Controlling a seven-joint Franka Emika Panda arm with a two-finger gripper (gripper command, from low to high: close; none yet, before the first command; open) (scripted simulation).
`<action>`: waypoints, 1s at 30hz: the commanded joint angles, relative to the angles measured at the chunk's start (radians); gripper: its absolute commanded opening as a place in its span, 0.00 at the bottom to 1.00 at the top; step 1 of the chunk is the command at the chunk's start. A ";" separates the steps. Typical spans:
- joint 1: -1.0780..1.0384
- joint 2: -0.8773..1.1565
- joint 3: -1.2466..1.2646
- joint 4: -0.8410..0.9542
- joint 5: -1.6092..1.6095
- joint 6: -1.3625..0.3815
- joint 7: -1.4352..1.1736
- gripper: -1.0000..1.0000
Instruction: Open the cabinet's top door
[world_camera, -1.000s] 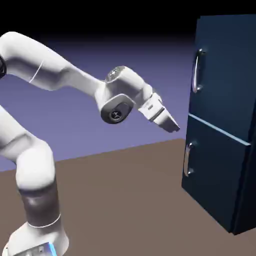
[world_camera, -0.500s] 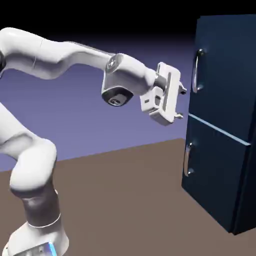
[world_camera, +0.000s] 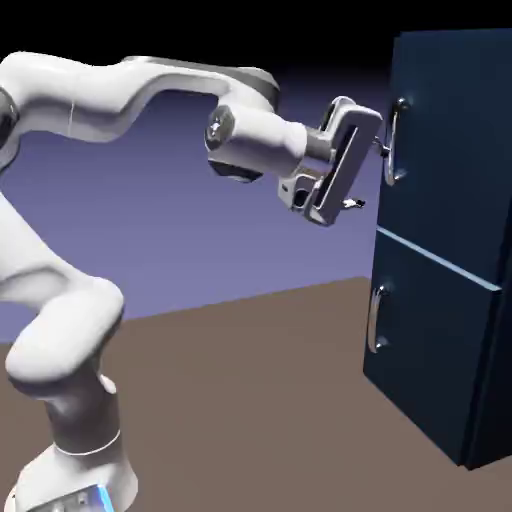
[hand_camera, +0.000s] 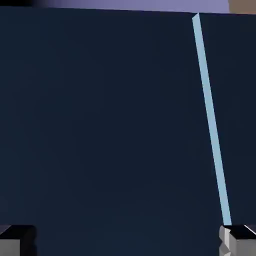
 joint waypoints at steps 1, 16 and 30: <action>-0.015 -0.001 0.014 0.010 0.044 -0.001 0.013 0.50; -0.233 -0.018 0.228 0.165 0.696 -0.017 0.201 0.50; -0.432 -0.016 0.419 0.305 1.185 -0.030 0.333 0.50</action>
